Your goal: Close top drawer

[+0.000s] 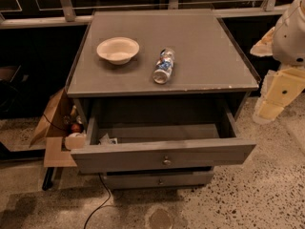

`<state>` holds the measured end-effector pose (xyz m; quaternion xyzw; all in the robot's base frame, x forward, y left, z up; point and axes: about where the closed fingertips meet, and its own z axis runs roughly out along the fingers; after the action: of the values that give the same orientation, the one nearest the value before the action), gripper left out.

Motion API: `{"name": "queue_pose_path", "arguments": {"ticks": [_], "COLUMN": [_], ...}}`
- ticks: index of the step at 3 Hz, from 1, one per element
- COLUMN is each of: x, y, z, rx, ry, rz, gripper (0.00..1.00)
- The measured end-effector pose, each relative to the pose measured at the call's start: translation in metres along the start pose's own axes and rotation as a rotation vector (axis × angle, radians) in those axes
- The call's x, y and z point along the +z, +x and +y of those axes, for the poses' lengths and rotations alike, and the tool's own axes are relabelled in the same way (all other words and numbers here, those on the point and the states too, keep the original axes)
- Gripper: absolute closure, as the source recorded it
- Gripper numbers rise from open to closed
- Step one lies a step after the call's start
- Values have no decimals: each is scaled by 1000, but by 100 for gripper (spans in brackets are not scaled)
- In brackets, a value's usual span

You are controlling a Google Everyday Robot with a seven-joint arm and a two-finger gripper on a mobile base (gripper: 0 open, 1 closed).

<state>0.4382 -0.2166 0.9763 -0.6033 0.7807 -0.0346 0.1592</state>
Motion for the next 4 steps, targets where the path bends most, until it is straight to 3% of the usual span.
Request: {"name": "queue_pose_path", "arguments": {"ticks": [2,3,4], "x": [26,74,125], "y": [3,8,15], "z": [13,23,33], "rx": [1,22,72], "ry": [35,31,-1], "rz": [-46,-109,-170], "gripper": [62,85,100]}}
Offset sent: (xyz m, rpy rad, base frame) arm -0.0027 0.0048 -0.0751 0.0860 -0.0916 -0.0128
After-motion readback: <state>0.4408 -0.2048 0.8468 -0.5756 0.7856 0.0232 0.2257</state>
